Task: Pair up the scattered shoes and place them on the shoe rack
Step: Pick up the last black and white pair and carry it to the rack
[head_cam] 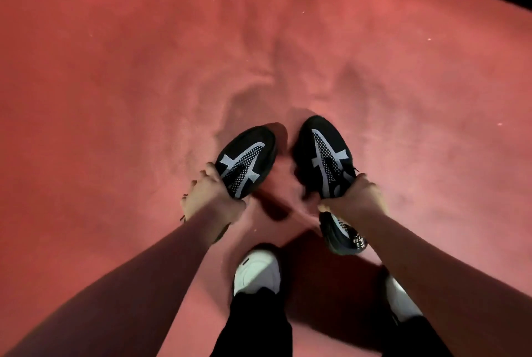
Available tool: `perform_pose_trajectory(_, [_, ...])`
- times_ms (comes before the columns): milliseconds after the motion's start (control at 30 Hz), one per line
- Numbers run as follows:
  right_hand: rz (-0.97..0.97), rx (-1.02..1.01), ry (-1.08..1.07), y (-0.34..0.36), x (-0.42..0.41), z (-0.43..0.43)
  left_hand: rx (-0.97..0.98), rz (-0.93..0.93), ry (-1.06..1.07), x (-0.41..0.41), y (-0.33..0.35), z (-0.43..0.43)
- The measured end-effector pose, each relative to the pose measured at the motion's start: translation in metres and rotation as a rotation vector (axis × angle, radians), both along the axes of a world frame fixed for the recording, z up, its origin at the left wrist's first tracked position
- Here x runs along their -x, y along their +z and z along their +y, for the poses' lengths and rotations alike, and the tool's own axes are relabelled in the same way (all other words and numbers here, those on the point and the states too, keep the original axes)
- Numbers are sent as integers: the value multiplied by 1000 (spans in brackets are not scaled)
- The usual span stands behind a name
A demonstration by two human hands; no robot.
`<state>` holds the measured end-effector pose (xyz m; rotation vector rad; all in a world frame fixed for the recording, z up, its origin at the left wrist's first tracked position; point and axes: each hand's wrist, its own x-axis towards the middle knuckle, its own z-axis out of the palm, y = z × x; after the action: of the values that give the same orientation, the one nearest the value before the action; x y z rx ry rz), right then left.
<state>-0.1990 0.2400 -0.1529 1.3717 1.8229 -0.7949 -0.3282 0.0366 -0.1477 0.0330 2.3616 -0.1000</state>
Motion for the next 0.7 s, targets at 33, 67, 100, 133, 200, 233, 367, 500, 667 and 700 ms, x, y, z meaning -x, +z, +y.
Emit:
perform_pose_trajectory(33, [-16,31,-47,18,-6,5,-28,-48,36,-6,18,9])
perform_pose_trajectory(67, [-26,51,-87,33,-13,8,-66,-98,75,-12,34,16])
perform_pose_trajectory(100, [-32,65,-135,54,-21,13,-108,-150,105,-18,54,25])
perform_pose_trajectory(133, [-32,76,-187,78,-28,19,-154,-186,129,-23,76,34])
perform_pose_trajectory(200, [-28,90,-287,131,-40,30,-247,-232,151,-29,124,53])
perform_pose_trajectory(233, [-23,92,-339,165,-45,38,-297,-251,147,-30,156,66])
perform_pose_trajectory(367, [26,110,-506,294,-61,63,-400,-340,118,-34,277,111])
perform_pose_trajectory(500, [141,83,-672,424,-79,76,-452,-378,-46,-42,401,151])
perform_pose_trajectory(667, [302,35,-854,560,-122,90,-508,-370,-238,-69,528,198])
perform_pose_trajectory(700, [322,23,-877,579,-135,92,-522,-367,-268,-78,548,207])
